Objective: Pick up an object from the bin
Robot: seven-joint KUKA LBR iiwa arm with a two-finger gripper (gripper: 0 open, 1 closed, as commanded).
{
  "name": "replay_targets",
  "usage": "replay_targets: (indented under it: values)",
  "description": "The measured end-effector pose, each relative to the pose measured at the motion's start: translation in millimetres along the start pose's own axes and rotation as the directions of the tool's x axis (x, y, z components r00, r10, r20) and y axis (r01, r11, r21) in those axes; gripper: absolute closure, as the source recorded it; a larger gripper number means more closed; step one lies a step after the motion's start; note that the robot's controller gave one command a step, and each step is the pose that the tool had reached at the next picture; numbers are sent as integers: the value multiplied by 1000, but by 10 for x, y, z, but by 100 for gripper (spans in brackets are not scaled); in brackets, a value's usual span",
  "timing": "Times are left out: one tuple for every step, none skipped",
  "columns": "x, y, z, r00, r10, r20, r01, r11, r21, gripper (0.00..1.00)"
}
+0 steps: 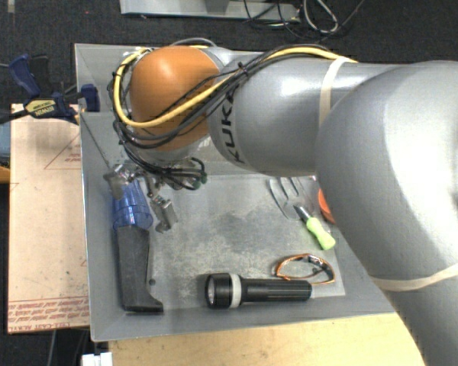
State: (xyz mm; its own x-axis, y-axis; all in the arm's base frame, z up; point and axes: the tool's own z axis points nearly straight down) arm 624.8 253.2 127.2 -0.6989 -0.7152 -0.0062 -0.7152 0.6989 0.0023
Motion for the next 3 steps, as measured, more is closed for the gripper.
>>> replay_targets:
  values:
    - [-185, -247, 553, 1000, -22, 6, 22, 1000, 9, 0]
    - [-126, -179, 548, 984, -180, 11, 180, 984, 12, 100]
    - [-107, -160, 544, 974, -226, 12, 226, 974, 12, 100]
